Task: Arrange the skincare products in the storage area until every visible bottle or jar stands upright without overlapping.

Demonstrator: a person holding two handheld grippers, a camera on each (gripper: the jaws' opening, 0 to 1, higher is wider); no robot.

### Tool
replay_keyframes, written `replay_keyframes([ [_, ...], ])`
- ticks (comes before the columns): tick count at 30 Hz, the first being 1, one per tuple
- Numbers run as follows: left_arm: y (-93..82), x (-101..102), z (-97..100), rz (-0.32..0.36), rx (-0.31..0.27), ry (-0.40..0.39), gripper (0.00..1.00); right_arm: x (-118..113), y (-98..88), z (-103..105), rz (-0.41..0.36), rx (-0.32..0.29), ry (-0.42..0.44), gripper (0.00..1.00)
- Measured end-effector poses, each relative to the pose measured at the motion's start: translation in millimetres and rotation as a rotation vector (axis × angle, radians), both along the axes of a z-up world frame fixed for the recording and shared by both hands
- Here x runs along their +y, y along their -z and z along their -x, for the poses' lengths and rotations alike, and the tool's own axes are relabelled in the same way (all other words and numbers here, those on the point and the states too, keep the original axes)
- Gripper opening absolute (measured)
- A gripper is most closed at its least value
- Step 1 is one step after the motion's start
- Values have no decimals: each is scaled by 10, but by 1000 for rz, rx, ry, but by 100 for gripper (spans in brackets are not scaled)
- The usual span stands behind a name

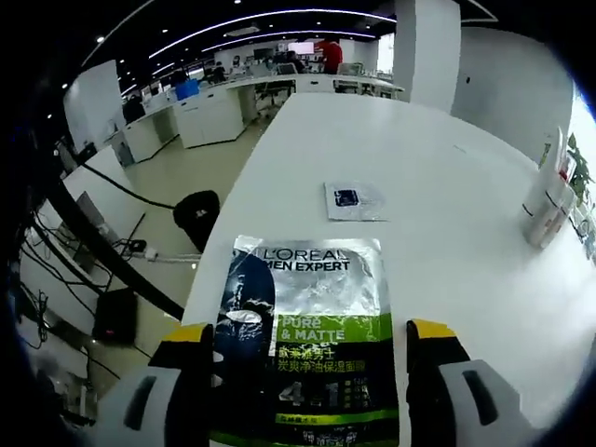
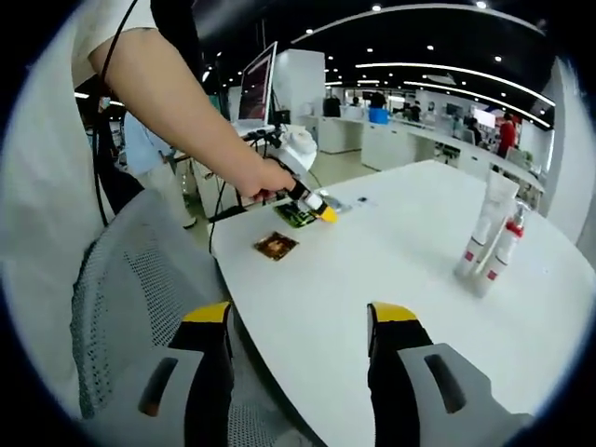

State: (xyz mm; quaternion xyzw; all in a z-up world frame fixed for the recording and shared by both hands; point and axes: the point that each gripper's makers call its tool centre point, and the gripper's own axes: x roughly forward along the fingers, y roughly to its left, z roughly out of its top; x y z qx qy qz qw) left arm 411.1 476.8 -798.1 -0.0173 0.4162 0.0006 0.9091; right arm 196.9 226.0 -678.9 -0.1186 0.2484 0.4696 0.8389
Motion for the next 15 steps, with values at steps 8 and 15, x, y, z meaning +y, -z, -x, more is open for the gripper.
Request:
replay_keyframes([
  [8, 95, 44, 30, 5, 12, 9, 85, 17, 24, 26, 0, 19, -14, 54],
  [15, 71, -13, 38, 7, 30, 30, 68, 36, 45, 81, 34, -5, -54, 50],
])
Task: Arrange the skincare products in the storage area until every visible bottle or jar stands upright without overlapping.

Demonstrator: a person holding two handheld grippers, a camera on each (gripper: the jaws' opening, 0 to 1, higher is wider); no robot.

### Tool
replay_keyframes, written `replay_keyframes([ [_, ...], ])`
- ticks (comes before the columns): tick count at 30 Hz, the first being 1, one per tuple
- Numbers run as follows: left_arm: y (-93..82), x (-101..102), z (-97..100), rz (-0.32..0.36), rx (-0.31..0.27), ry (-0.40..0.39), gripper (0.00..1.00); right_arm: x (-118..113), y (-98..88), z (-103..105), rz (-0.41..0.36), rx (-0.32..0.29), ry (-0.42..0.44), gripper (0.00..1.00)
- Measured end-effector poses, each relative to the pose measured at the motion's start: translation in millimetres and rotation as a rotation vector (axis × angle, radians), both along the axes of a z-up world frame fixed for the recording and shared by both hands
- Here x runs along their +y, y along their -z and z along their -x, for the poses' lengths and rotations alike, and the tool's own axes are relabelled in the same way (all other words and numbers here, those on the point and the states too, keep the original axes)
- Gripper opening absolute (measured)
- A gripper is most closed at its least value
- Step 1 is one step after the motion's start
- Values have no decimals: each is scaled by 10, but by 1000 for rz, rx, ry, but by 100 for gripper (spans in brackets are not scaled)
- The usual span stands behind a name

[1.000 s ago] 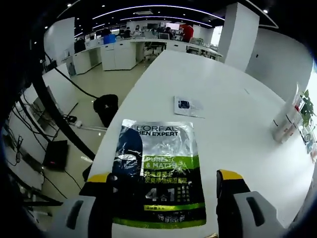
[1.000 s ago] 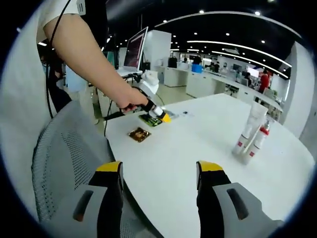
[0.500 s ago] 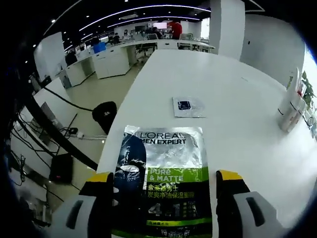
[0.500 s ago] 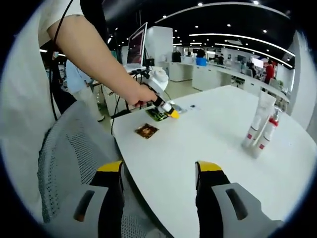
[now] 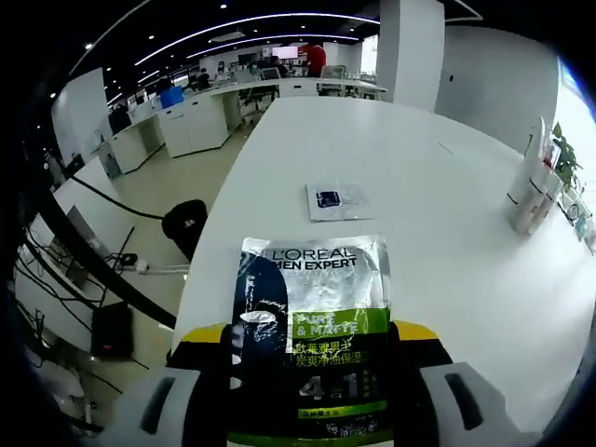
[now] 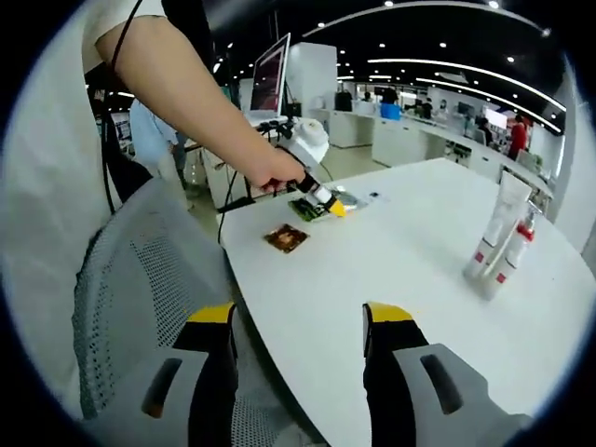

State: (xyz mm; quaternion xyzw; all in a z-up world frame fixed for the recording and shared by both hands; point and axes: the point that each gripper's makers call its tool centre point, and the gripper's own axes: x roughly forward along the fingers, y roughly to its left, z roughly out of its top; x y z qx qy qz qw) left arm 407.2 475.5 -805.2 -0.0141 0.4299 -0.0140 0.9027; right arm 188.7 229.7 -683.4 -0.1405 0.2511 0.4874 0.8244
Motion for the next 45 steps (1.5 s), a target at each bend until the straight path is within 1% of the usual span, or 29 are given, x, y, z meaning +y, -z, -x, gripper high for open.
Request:
replay_keyframes([
  [1, 1, -13, 4, -3, 3, 6, 66, -1, 0, -2, 0, 0, 0, 50],
  [3, -56, -125, 10, -21, -6, 78, 58, -12, 4, -12, -2, 6, 7, 50],
  [4, -30, -103, 22, -7, 13, 51, 56, -16, 6, -16, -4, 10, 11, 50],
  [5, -33, -114, 32, -3, 15, 48, 54, -16, 11, -15, -4, 13, 12, 50],
  [8, -54, -242, 57, 10, 26, 84, 41, 3, 26, 13, 4, 14, -3, 50],
  [9, -66, -223, 25, 1, 9, 81, 38, 7, 25, 20, 5, 12, -8, 50],
  [10, -59, -287, 37, 23, 20, 99, 37, 9, 25, 23, 6, 10, -11, 49],
  [11, -55, -244, 19, 8, 12, 93, 36, 10, 26, 24, 7, 11, -12, 49],
  [14, -46, -233, 40, 10, 16, 106, 35, 6, 33, 19, 7, 17, -9, 49],
  [19, -33, -250, 71, 17, 22, 120, 32, 11, 41, 26, 9, 21, -15, 48],
  [23, -43, -261, 102, 25, 26, 132, 27, 14, 44, 29, 13, 19, -19, 47],
  [24, -48, -270, 110, 32, 28, 133, 24, 12, 46, 30, 14, 19, -19, 47],
  [25, -60, -309, 145, 53, 32, 152, 19, 11, 47, 29, 16, 19, -19, 46],
  [26, -81, -338, 141, 54, 25, 186, 15, 11, 47, 27, 17, 18, -19, 46],
  [27, -90, -366, 169, 66, 36, 193, 13, 11, 49, 26, 18, 17, -19, 46],
  [29, -114, -334, 169, 69, 34, 176, 11, 6, 55, 25, 26, 12, -20, 46],
  [31, -115, -351, 171, 95, 42, 178, 8, 7, 53, 24, 28, 10, -20, 46],
  [33, -131, -438, 247, 195, 80, 154, 6, 3, 51, 14, 33, 3, -19, 46],
  [34, -153, -433, 255, 204, 84, 162, 6, 1, 48, 11, 32, 2, -17, 46],
  [35, -235, -426, 233, 212, 49, 150, 6, -3, 45, 4, 33, -2, -13, 46],
  [36, -317, -467, 187, 238, 5, 140, 6, -5, 45, 0, 35, -5, -11, 46],
  [37, -506, -554, 170, 318, -46, 128, 6, -2, 44, -2, 35, -7, -12, 46],
  [38, -616, -625, 166, 356, -81, 136, 6, 6, 37, 1, 35, -13, -14, 46],
  [39, -793, -707, 191, 395, -129, 147, 6, 13, 31, 4, 33, -17, -16, 45],
  [41, -1084, -827, 294, 457, -195, 169, 6, 27, 36, 18, 40, -25, -23, 45],
  [42, -1179, -891, 345, 472, -221, 186, 6, 31, 37, 21, 43, -28, -25, 45],
  [43, -1323, -990, 443, 495, -258, 218, 6, 37, 32, 22, 45, -34, -28, 45],
  [44, -1399, -1008, 510, 499, -270, 217, 6, 39, 17, 24, 43, -43, -29, 45],
  [45, -1490, -1082, 619, 507, -296, 235, 6, 37, 1, 23, 40, -52, -27, 45],
])
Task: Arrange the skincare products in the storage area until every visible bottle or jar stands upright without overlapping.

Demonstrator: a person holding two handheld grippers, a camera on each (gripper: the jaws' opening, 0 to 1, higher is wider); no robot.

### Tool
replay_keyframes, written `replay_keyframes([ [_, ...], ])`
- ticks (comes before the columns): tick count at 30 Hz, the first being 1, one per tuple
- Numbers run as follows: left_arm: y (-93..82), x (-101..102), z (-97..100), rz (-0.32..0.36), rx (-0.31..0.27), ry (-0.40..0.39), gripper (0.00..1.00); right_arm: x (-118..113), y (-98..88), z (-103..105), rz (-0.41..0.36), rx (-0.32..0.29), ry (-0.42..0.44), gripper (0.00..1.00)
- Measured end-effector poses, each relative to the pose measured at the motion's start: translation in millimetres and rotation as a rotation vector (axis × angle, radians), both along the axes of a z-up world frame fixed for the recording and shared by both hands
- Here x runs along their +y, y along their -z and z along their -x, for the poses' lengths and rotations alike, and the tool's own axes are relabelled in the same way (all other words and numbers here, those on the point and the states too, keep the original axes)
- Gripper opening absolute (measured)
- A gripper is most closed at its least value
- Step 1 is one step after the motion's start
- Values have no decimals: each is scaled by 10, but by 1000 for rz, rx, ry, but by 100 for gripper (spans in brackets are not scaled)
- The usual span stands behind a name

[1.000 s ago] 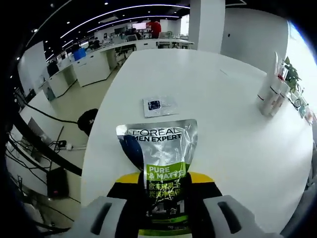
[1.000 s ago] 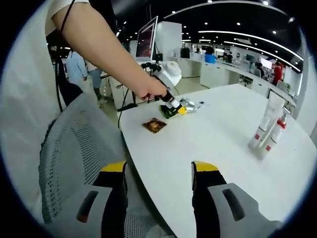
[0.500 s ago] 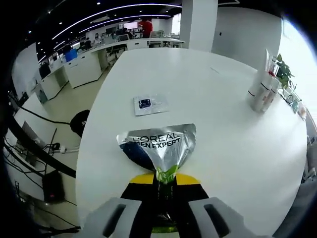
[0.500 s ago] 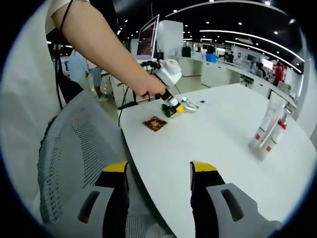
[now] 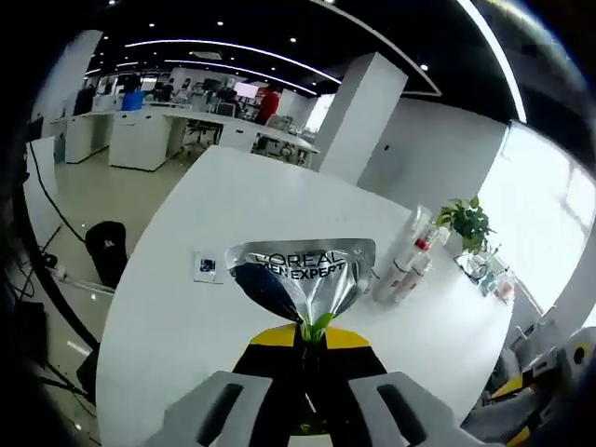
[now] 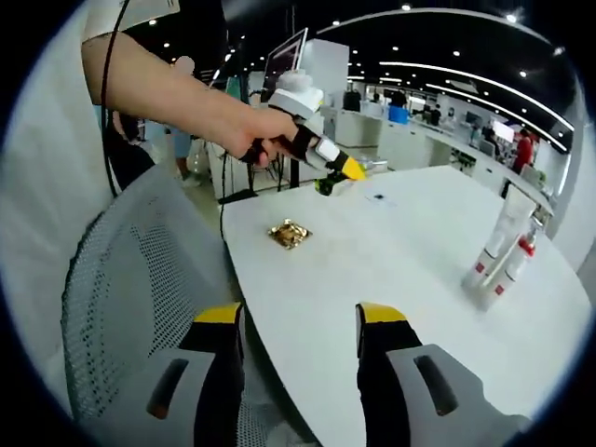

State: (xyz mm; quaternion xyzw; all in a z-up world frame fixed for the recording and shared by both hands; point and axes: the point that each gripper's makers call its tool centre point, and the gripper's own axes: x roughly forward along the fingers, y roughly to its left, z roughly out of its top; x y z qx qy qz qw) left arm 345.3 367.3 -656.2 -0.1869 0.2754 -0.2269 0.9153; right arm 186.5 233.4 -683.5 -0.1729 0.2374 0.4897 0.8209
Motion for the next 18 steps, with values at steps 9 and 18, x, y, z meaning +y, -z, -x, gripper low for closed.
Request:
replay_keyframes([
  [9, -205, -444, 833, -133, -158, 154, 6, 21, -326, -52, -139, -100, 52, 46],
  [18, -72, -767, 1291, -241, -225, 326, 7, 64, -648, -25, -430, 69, 117, 50],
])
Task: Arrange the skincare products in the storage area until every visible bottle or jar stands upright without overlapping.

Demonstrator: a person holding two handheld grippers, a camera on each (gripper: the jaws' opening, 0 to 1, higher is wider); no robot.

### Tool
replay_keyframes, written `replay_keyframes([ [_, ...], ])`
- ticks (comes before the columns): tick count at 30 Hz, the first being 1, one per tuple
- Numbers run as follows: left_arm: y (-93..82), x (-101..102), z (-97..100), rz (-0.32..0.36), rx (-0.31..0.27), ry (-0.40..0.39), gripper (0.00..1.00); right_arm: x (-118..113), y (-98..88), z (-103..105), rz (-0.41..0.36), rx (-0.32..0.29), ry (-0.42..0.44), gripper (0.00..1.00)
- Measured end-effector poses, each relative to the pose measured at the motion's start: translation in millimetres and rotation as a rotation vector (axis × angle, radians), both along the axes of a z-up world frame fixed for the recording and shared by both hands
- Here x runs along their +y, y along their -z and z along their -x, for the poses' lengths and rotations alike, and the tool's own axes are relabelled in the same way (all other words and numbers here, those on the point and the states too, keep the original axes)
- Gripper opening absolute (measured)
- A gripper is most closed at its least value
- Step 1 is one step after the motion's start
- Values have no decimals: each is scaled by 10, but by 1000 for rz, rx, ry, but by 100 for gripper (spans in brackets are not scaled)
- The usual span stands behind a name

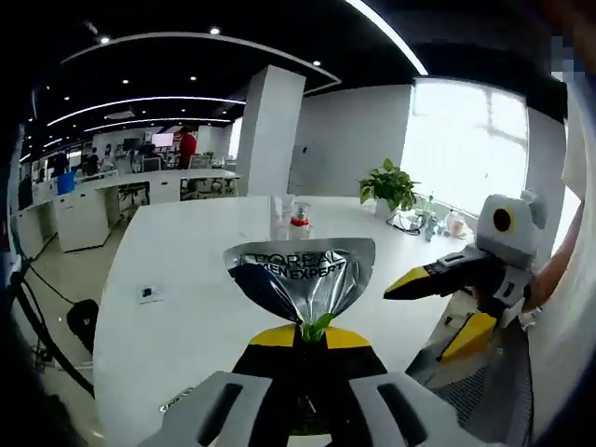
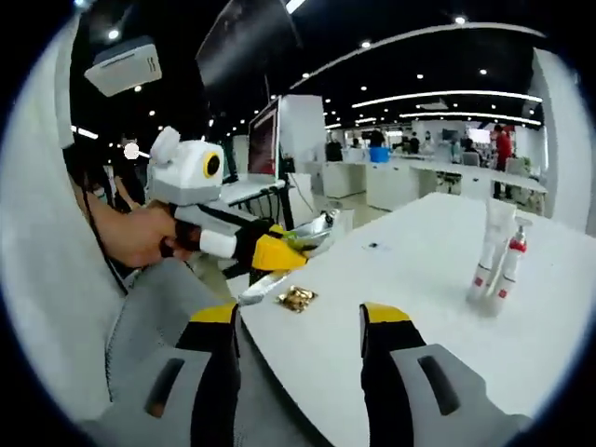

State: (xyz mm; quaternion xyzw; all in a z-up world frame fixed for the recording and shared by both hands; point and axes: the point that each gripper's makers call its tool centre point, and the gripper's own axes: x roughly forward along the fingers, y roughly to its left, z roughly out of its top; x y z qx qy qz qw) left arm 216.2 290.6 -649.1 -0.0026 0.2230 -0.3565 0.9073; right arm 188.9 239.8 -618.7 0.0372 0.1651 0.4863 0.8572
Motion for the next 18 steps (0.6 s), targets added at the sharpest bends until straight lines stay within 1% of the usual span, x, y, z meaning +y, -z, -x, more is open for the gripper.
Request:
replay_keyframes([
  [2, 125, -29, 103, -50, -1, 48, 7, 1, -74, -2, -85, 72, 13, 51],
  [3, 167, -36, 133, -55, 12, 53, 7, 4, -128, -6, -139, 102, 16, 52],
  [4, 201, -34, 176, -96, 15, 80, 7, 7, -161, -11, -171, 120, 20, 52],
  [5, 140, -78, 194, -136, -59, 130, 7, 17, -207, -2, -210, 137, 16, 52],
  [6, 69, -127, 207, -122, -99, 145, 7, 17, -217, 9, -222, 156, 16, 51],
  [7, 57, -183, 246, -96, -86, 163, 7, 10, -214, 3, -221, 156, 20, 49],
  [8, 101, -178, 266, -105, -63, 164, 7, 14, -198, 11, -215, 165, 19, 48],
  [9, 142, -170, 273, -125, -61, 166, 7, 18, -179, 16, -212, 181, 22, 47],
  [10, 169, -151, 266, -146, -65, 165, 7, 13, -160, 4, -207, 183, 31, 47],
  [12, 166, -131, 261, -138, -60, 162, 7, -2, -130, -5, -210, 214, 41, 45],
  [13, 145, -121, 264, -133, -70, 164, 7, -9, -130, -9, -217, 223, 42, 44],
  [15, 149, -112, 268, -136, -71, 162, 7, -33, -100, -33, -230, 270, 66, 40],
  [16, 157, -114, 271, -144, -76, 166, 7, -32, -101, -32, -241, 287, 64, 38],
  [17, 147, -137, 276, -153, -98, 178, 7, -30, -104, -31, -252, 300, 60, 36],
  [18, 142, -162, 291, -155, -106, 191, 7, -46, -91, -38, -251, 306, 61, 34],
])
